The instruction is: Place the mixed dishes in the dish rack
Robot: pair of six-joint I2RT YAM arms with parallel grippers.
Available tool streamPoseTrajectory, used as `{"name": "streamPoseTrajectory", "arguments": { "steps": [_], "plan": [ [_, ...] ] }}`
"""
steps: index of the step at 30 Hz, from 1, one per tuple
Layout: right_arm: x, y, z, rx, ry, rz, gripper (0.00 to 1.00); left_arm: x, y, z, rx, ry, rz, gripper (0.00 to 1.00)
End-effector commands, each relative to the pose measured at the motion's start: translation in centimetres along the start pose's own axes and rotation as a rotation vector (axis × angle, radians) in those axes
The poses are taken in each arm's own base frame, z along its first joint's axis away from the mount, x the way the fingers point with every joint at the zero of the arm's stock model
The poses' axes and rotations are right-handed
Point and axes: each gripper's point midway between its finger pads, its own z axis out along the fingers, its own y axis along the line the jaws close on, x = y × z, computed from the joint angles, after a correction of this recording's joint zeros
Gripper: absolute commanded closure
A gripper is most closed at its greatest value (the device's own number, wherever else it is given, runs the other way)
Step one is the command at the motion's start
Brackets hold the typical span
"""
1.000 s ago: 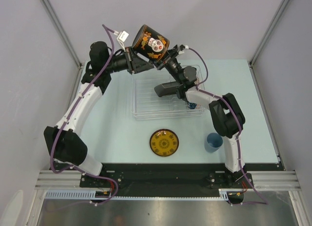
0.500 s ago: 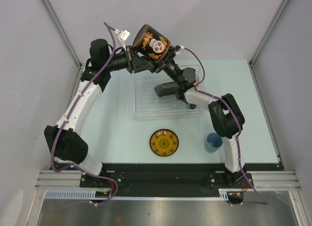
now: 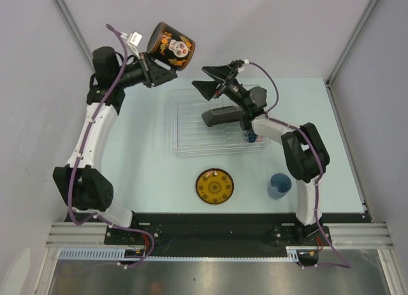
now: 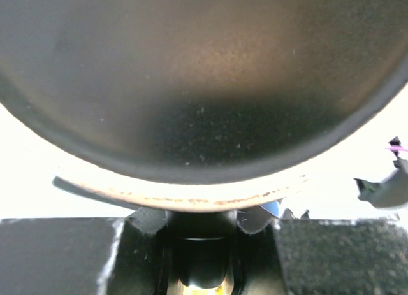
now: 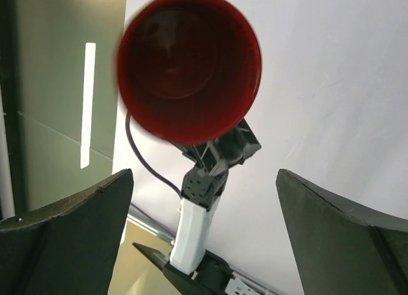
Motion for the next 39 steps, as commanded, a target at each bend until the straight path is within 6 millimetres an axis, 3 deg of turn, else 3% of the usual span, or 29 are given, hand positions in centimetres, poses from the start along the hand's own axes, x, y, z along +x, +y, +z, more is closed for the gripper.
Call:
{"name": "streamPoseTrajectory", "arguments": {
  "steps": [1, 3, 6, 8, 9, 10, 12, 13, 15, 16, 17, 18, 19, 20, 29, 39],
  "plan": [
    [0.3, 4.8, -1.1, -0.03, 0.056, -0.124, 0.0, -6.9, -4.5, -3.0, -0.016, -0.156, 0.294, 1.0],
    [-0.1, 5.2, -1.8, -0.008, 0.061, -0.141, 0.0, -7.2, -3.1, -3.4, -0.126, -0.153, 0.317, 1.0],
    [-1.0, 6.1, -3.2, 0.02, 0.06, -0.204, 0.0, -5.7, -0.4, -3.2, -0.224, -0.097, 0.301, 1.0],
    [-1.3, 8.7, -3.9, 0.022, 0.055, -0.306, 0.0, -4.0, 2.0, -2.7, -0.316, -0.052, 0.283, 1.0],
    [-2.4, 9.8, -4.6, 0.033, 0.03, -0.353, 0.0, -3.1, 3.3, -2.2, -0.348, -0.026, 0.266, 1.0],
    [-2.0, 12.5, -4.9, 0.014, 0.027, -0.426, 0.0, -2.3, 4.2, -1.6, -0.401, -0.012, 0.261, 1.0],
    [-3.6, 13.7, -6.2, 0.079, -0.012, -0.546, 0.0, 0.2, 5.8, -0.4, -0.447, 0.048, 0.243, 1.0],
    [-2.9, 15.8, -6.7, 0.099, -0.021, -0.589, 0.0, 0.5, 6.7, -0.3, -0.491, 0.046, 0.246, 1.0],
    [-3.6, 17.5, -8.1, 0.142, -0.049, -0.737, 0.0, 2.3, 7.7, 0.6, -0.53, 0.074, 0.238, 1.0],
    [-3.9, 17.4, -8.8, 0.198, -0.064, -0.739, 0.0, 2.6, 8.2, 1.0, -0.543, 0.073, 0.241, 1.0],
    [-2.9, 19.2, -9.4, 0.196, -0.069, -0.797, 0.0, 3.0, 9.2, 1.1, -0.591, 0.075, 0.234, 1.0],
    [-3.3, 19.7, -10.1, 0.223, -0.081, -0.86, 0.0, 3.6, 9.3, 1.7, -0.604, 0.087, 0.235, 1.0],
    [-3.3, 19.2, -10.7, 0.27, -0.085, -0.858, 0.0, 4.1, 10.1, 2.2, -0.628, 0.101, 0.23, 1.0],
    [-2.6, 20.1, -11.1, 0.278, -0.09, -0.886, 0.0, 4.1, 11.0, 2.2, -0.68, 0.096, 0.233, 1.0],
    [-2.5, 19.0, -13.6, 0.368, -0.129, -0.885, 0.0, 5.3, 13.7, 4.5, -0.744, 0.119, 0.244, 1.0],
    [-3.4, 17.7, -14.6, 0.395, -0.15, -0.846, 0.0, 9.8, 17.7, 5.5, -0.824, 0.202, 0.273, 1.0]
  ]
}}
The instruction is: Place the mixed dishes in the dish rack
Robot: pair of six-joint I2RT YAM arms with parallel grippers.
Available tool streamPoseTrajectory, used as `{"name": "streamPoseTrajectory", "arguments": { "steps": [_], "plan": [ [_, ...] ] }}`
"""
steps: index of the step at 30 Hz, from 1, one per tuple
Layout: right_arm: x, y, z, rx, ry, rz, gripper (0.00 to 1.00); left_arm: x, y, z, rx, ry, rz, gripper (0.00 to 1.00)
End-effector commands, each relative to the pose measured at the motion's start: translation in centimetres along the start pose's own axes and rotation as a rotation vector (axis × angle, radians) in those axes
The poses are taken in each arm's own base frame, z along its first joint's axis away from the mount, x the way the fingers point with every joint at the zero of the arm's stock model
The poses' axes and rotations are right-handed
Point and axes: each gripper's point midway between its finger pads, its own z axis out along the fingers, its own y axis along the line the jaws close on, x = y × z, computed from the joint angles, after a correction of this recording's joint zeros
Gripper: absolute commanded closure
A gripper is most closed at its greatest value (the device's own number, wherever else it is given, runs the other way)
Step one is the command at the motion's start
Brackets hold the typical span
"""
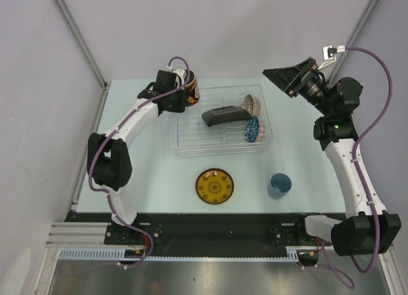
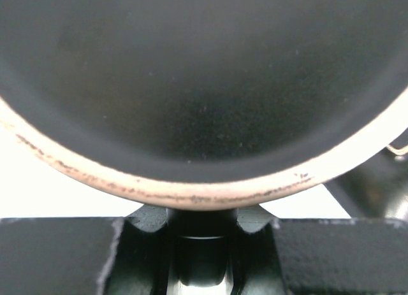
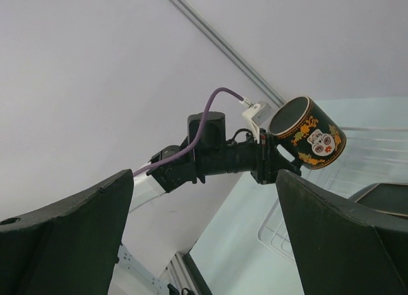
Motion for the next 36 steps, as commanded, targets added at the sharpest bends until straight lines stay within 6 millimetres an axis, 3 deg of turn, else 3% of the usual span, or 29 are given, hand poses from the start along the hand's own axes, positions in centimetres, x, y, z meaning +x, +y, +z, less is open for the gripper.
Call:
{"name": "streamPoseTrajectory", "arguments": {
  "steps": [1, 14, 36],
  "plan": [
    [-0.4, 0.5, -0.3, -0.017, -0.012, -0.024, 0.0, -5.0, -0.9, -0.1, -0.012, -0.219, 0.047, 1.0],
    [-0.2, -0.4, -1.1, 0.006, -0.031, 0.017, 0.0, -0.9, 1.2, 2.7, -0.183, -0.098, 0.004, 1.0],
    [0.1, -1.4, -1.1, 0.023, -0.024, 0.036, 0.0, 5.0, -1.1, 5.8, -0.086, 0.034, -0.102, 1.0]
  ]
}}
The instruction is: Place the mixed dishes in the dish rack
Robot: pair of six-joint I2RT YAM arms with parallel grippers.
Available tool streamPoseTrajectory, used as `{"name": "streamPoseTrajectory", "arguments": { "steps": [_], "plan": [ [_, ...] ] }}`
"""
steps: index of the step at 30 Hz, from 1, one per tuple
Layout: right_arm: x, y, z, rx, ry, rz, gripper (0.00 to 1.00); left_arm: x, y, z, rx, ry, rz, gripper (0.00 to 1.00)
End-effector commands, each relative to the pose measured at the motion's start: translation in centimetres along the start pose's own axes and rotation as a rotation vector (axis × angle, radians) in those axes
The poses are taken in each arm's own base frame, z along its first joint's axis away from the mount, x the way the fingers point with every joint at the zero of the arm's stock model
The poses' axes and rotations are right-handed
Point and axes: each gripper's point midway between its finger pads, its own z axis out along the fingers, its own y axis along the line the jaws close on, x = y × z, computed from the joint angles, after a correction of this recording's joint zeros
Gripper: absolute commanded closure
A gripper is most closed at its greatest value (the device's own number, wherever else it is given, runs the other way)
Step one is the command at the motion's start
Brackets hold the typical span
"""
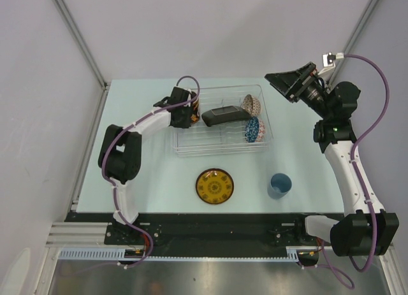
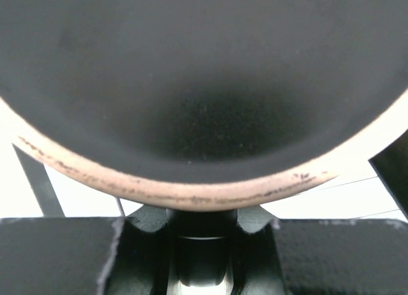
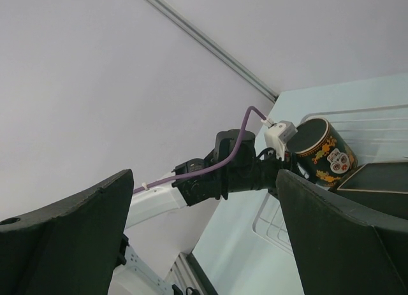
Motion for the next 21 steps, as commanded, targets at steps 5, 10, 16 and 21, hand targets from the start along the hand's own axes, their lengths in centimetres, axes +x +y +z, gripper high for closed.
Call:
{"name": "streamPoseTrajectory", "arguments": {
  "steps": [5, 10, 16, 21],
  "plan": [
    [-0.3, 1.7, -0.3, -0.049, -0.014, -0.019, 0.0, -2.7, -1.7, 0.0, 0.058, -0.104, -0.051, 1.0],
    [-0.3, 1.6, -0.3, -0.052, -0.013, -0.015, 0.0, -2.2, -1.2, 1.1, 0.034, -0.099, -0.022, 1.0],
    [-0.4, 1.6, -0.1, -0.054, -0.016, 0.002, 0.0, -1.6, -0.2, 1.8, -0.009, -0.084, 0.054, 0.81],
    [-0.8, 1.4, 0.1, -0.056, -0.03, 0.023, 0.0, -1.0, 0.7, 1.5, -0.041, -0.068, 0.116, 0.57]
  ]
}}
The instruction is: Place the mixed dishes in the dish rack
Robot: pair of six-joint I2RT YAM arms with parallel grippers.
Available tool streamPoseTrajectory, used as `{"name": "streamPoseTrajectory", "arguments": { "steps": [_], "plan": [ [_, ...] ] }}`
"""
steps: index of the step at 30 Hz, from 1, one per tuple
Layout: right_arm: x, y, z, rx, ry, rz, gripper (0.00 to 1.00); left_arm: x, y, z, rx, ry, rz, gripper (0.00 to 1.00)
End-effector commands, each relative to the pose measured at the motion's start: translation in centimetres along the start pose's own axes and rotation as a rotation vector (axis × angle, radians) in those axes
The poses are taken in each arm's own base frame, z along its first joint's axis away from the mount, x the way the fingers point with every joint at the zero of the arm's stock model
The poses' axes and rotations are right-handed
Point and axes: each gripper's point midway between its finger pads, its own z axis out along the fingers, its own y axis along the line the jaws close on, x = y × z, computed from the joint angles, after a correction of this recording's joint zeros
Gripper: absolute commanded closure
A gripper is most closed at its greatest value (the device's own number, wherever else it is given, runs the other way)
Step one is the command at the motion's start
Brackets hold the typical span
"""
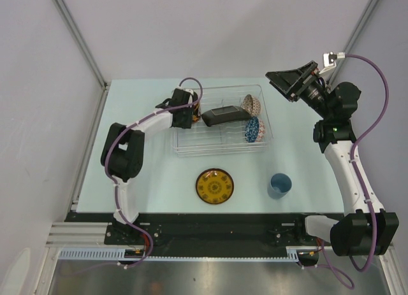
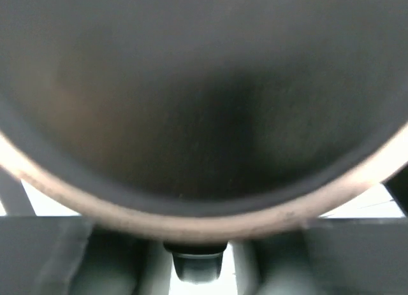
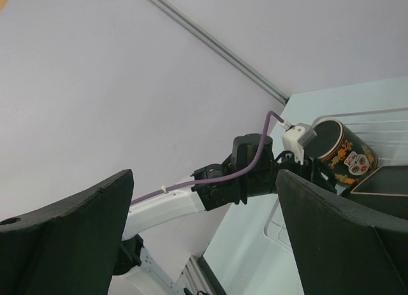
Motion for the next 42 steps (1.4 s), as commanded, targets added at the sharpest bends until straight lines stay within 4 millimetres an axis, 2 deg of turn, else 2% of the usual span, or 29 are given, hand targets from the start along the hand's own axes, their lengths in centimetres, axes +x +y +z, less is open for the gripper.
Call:
{"name": "streamPoseTrajectory", "arguments": {
  "steps": [1, 2, 3, 5, 6, 7, 8, 10, 11, 16, 18, 19, 22, 23, 28, 30, 32, 33, 34, 35, 37, 38, 39, 40, 42],
  "plan": [
    [-0.7, 0.8, 0.1, -0.036, -0.023, -0.007, 0.0, -0.3, 0.7, -0.4, -0.03, -0.016, 0.082, 0.51],
    [-0.7, 0.8, 0.1, -0.035, -0.023, -0.004, 0.0, -0.1, 0.7, -0.5, -0.03, -0.008, 0.089, 0.45],
    [-0.8, 0.8, 0.0, -0.033, -0.027, -0.006, 0.0, -0.2, 0.7, -0.6, -0.029, -0.006, 0.091, 0.29],
    [-0.9, 0.8, 0.0, -0.035, -0.028, -0.007, 0.0, -0.2, 0.6, -1.1, -0.022, 0.001, 0.093, 0.23],
    [-0.9, 0.9, -0.1, -0.035, -0.029, -0.01, 0.0, -0.6, 0.5, -1.3, -0.016, -0.006, 0.091, 0.11],
    [-0.9, 0.8, 0.0, -0.034, -0.029, -0.009, 0.0, -0.6, 0.4, -1.5, -0.012, -0.001, 0.09, 0.09],
    [-0.9, 0.8, 0.0, -0.032, -0.03, -0.009, 0.0, -1.4, 0.2, -2.1, -0.002, -0.019, 0.084, 0.08],
    [-0.8, 0.5, -0.1, -0.026, -0.025, -0.01, 0.0, -1.6, 0.1, -2.8, 0.007, -0.014, 0.078, 0.08],
    [-0.9, 0.6, -0.1, -0.027, -0.029, -0.014, 0.0, -2.5, -0.1, -3.7, 0.017, -0.034, 0.074, 0.07],
    [-0.7, -0.5, -0.1, 0.008, -0.02, -0.036, 0.0, -4.0, -0.2, -7.1, 0.038, -0.066, 0.074, 0.06],
    [-0.2, -1.7, 0.0, 0.036, 0.0, -0.03, 0.0, -5.0, -0.2, -8.6, 0.049, -0.094, 0.079, 0.05],
    [-0.1, -2.2, 0.1, 0.046, 0.008, -0.043, 0.0, -6.2, -0.5, -9.4, 0.063, -0.121, 0.081, 0.05],
    [0.8, -4.6, 0.4, 0.097, 0.045, -0.048, 0.0, -8.2, -0.9, -10.9, 0.08, -0.157, 0.081, 0.0],
    [1.2, -5.6, 0.6, 0.12, 0.061, -0.034, 0.0, -8.2, -0.9, -11.1, 0.079, -0.156, 0.082, 0.0],
    [1.7, -7.4, 0.7, 0.156, 0.082, -0.055, 0.0, -8.5, -0.2, -12.0, 0.065, -0.173, 0.097, 0.0],
    [1.9, -8.0, 0.8, 0.168, 0.092, -0.088, 0.0, -9.9, 0.5, -13.3, 0.051, -0.218, 0.112, 0.0],
    [2.8, -10.6, 0.3, 0.265, 0.119, -0.118, 0.0, -11.3, 1.7, -14.5, 0.047, -0.262, 0.102, 0.0],
    [3.2, -11.9, 0.0, 0.316, 0.13, -0.125, 0.0, -12.0, 2.0, -15.8, 0.058, -0.293, 0.093, 0.0],
    [4.2, -14.4, -1.0, 0.438, 0.151, -0.112, 0.0, -11.9, 3.0, -16.1, 0.056, -0.291, 0.076, 0.0],
    [4.7, -15.7, -1.5, 0.485, 0.173, -0.152, 0.0, -11.6, 3.2, -16.5, 0.062, -0.29, 0.073, 0.0],
    [5.6, -18.5, -2.6, 0.614, 0.2, -0.161, 0.0, -9.6, 3.7, -16.6, 0.09, -0.258, 0.085, 0.0],
    [6.4, -19.0, -2.6, 0.636, 0.225, -0.191, 0.0, -8.6, 3.7, -16.4, 0.108, -0.236, 0.092, 0.0],
    [6.9, -19.7, -3.0, 0.675, 0.242, -0.196, 0.0, -6.3, 3.5, -15.4, 0.159, -0.183, 0.099, 0.0],
    [7.0, -20.1, -3.1, 0.709, 0.236, -0.22, 0.0, -5.4, 3.2, -15.6, 0.195, -0.173, 0.142, 0.0],
    [8.3, -19.9, -3.0, 0.721, 0.277, -0.256, 0.0, -2.3, 2.9, -14.6, 0.241, -0.096, 0.195, 0.0]
  ]
}}
